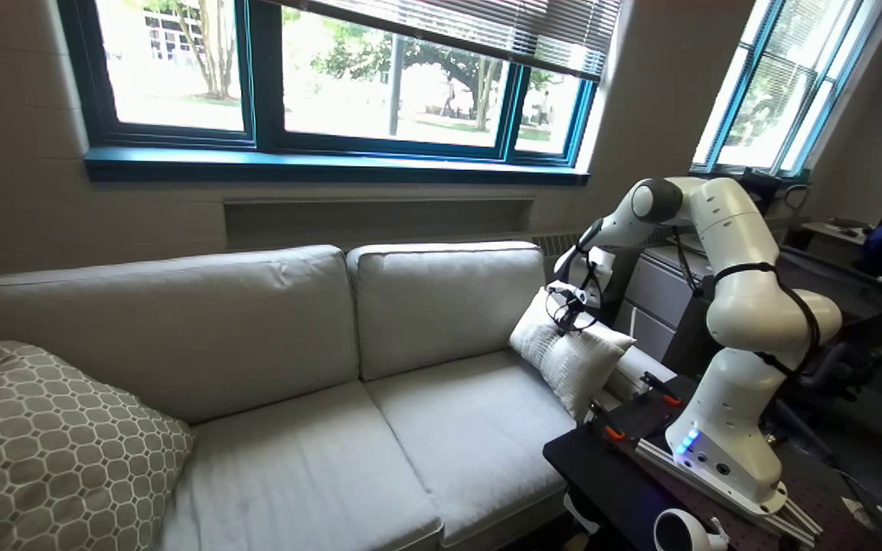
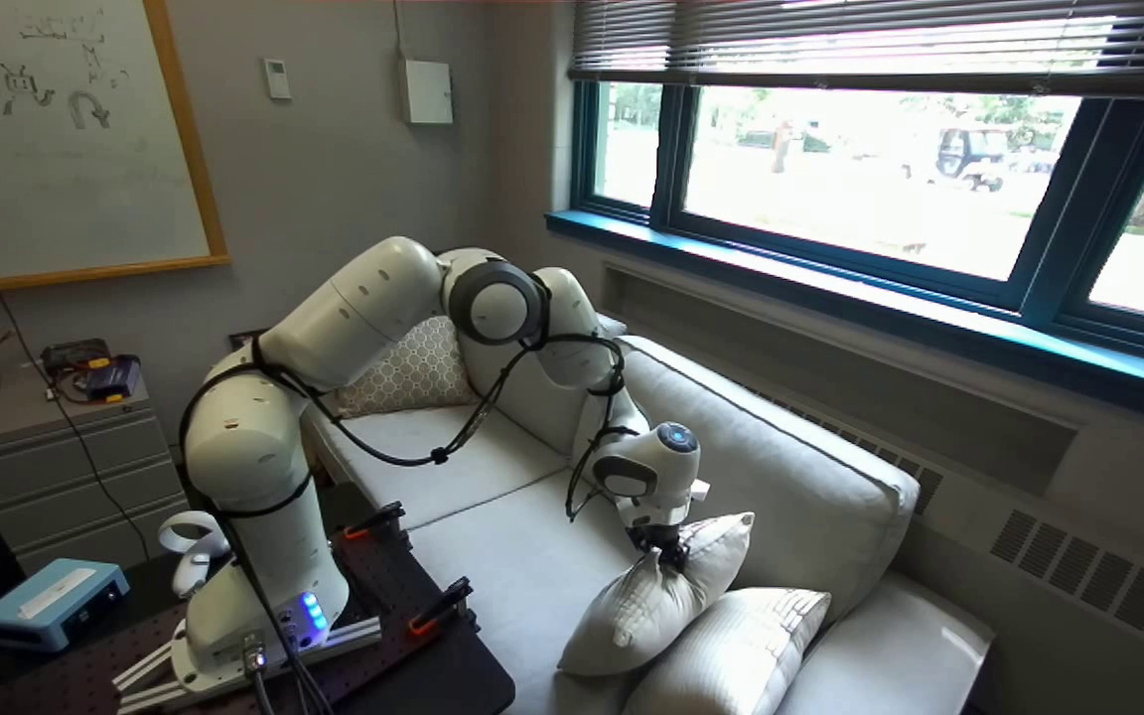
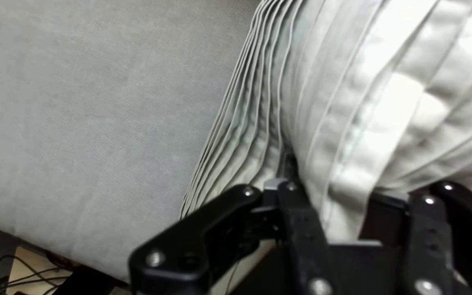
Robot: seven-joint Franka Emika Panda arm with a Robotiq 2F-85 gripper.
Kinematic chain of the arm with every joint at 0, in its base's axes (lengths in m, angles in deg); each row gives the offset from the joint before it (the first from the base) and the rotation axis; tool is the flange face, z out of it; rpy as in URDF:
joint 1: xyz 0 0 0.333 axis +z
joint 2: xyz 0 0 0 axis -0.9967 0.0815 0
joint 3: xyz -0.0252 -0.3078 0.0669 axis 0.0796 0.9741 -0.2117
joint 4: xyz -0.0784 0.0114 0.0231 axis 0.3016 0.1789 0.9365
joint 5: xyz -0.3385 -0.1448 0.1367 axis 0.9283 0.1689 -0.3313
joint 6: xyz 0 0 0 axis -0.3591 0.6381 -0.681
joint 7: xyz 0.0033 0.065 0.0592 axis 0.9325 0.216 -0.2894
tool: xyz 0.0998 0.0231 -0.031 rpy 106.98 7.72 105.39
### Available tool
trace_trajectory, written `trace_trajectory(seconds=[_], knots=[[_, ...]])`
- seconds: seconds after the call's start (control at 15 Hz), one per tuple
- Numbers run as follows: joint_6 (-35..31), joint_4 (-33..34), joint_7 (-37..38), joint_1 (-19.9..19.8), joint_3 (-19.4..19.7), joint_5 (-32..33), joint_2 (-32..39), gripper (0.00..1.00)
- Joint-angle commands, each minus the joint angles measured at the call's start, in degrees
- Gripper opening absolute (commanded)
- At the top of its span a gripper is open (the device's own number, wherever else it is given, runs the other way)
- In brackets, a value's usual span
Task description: Move the small pillows to the right
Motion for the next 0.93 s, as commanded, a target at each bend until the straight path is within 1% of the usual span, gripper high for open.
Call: trace_trajectory(seconds=[0.0, 0.33, 0.6, 0.87], knots=[[3.58, 5.57, 1.33, -0.06, 0.45, 0.0, 2.68, 0.04], [8.27, 12.62, 0.49, -1.06, -0.45, 0.12, 9.37, 0.03], [10.23, 17.95, 0.64, -1.74, -0.48, 0.02, 14.17, 0.03], [11.29, 20.9, 0.38, -2.66, -0.59, -0.23, 16.37, 0.02]])
